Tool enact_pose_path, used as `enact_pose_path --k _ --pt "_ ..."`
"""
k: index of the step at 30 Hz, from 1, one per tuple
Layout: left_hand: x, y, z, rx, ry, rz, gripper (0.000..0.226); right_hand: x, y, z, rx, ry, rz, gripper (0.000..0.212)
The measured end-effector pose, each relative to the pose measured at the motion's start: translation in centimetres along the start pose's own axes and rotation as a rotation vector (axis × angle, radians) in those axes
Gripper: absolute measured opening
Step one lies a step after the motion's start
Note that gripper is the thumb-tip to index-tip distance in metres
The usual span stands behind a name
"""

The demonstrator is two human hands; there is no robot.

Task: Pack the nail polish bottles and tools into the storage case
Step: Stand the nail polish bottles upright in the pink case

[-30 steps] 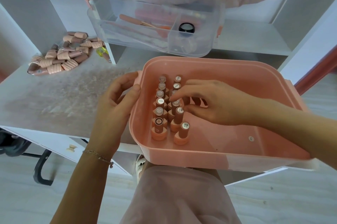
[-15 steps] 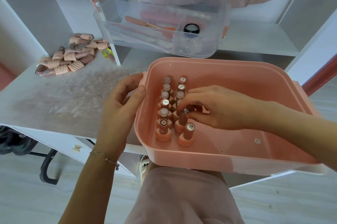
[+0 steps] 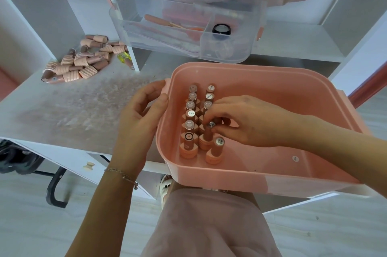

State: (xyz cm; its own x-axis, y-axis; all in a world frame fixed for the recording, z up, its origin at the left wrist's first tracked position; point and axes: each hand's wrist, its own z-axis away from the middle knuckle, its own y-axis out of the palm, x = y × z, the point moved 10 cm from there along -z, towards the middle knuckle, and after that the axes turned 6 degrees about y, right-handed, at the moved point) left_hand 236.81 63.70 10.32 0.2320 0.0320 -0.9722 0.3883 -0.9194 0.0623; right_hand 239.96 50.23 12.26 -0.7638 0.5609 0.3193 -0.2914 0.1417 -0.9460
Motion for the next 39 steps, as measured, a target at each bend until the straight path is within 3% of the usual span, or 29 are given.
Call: enact_pose_path --k 19,26,33,39 --pt "0.4 -0.1 0.1 -0.011 -0.022 0.0 0.022 -0.2 0.1 0.4 -0.002 0.021 -0.01 0.025" --pt "0.5 0.0 -0.1 -0.005 -0.014 -0.009 0.022 0.0 -1.4 1.1 -0.072 0.006 -0.081 0.024" --pt "0.7 -0.3 -0.1 -0.024 -0.015 0.012 0.021 0.9 0.1 1.7 0.076 -0.036 -0.074 0.021" --pt "0.6 -0.3 -0.1 -0.023 -0.004 0.019 0.021 0.8 0.6 1.6 0.093 -0.027 -0.023 0.019"
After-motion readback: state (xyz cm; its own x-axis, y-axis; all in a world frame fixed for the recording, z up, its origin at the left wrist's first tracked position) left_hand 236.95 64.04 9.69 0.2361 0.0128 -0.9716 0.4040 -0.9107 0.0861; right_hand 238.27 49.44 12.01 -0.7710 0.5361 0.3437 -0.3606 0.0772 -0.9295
